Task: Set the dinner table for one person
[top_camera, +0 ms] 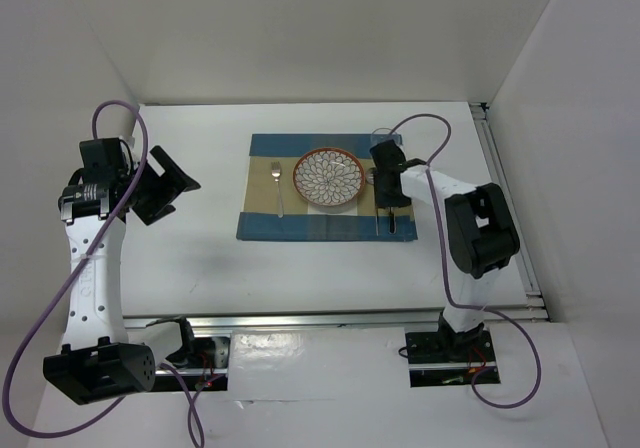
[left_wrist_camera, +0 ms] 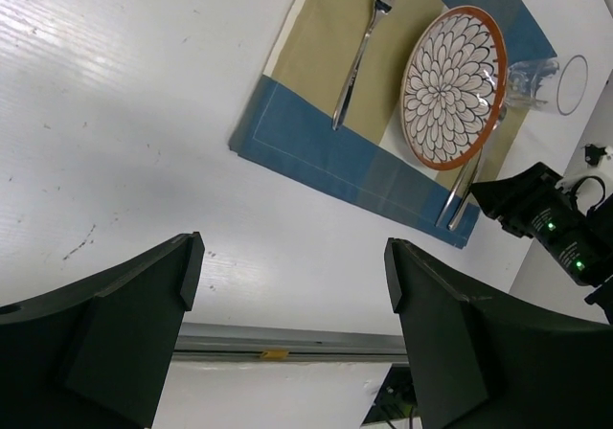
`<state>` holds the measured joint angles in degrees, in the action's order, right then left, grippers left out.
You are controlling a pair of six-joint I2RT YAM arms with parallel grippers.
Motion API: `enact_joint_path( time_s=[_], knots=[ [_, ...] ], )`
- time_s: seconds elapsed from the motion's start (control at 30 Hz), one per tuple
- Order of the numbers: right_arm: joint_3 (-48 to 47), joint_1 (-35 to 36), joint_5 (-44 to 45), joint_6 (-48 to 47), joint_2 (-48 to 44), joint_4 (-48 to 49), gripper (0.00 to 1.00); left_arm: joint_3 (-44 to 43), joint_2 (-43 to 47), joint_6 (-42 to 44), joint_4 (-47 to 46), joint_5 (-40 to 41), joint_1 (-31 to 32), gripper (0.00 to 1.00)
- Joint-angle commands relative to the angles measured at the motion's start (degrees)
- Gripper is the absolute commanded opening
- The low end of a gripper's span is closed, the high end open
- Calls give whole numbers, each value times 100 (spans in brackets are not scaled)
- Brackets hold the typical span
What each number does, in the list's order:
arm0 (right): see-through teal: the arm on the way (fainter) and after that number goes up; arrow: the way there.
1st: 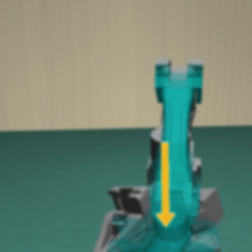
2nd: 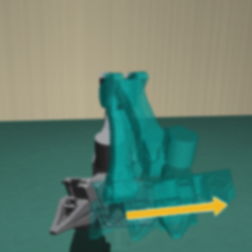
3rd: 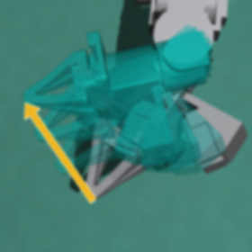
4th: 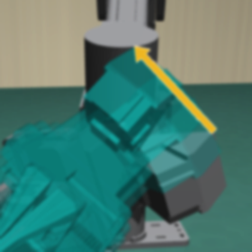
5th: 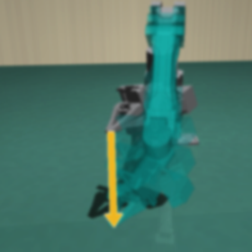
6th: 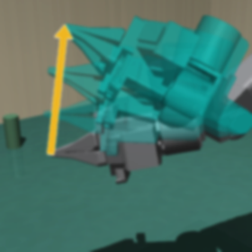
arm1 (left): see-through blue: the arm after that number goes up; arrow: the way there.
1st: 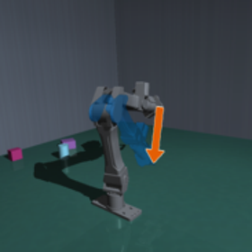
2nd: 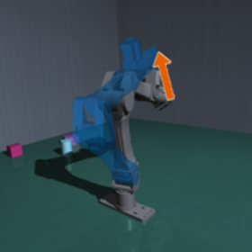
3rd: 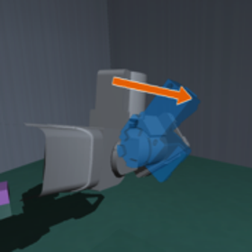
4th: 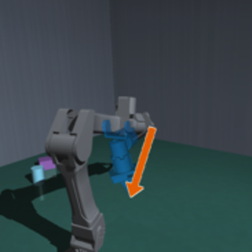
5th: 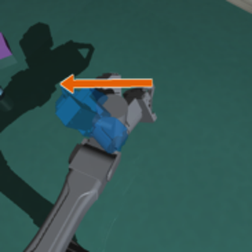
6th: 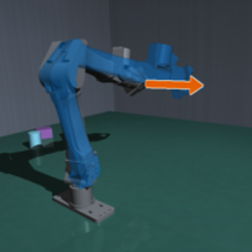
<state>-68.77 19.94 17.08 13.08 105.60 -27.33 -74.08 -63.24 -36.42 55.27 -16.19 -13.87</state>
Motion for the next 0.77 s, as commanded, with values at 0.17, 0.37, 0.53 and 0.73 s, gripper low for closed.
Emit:
enact_joint_path(
  time_s=[0.17, 0.37, 0.53, 0.73],
  knots=[
    [-453, -306, 348, 1036, -1611, -1063, 74, 166, 128, -23, -323, -341, -28, 95],
    [276, -1255, -152, 1663, -3114, -1204, 100, -62, -21, 259, -228, -123, -28, 95],
    [680, -1703, -213, 1917, -3792, -1345, 100, -185, -83, 268, -217, -42, 25, 95],
    [839, -1871, -214, 1699, -4319, -1521, 100, -18, -136, 206, -376, -95, 25, 95]
  ],
)
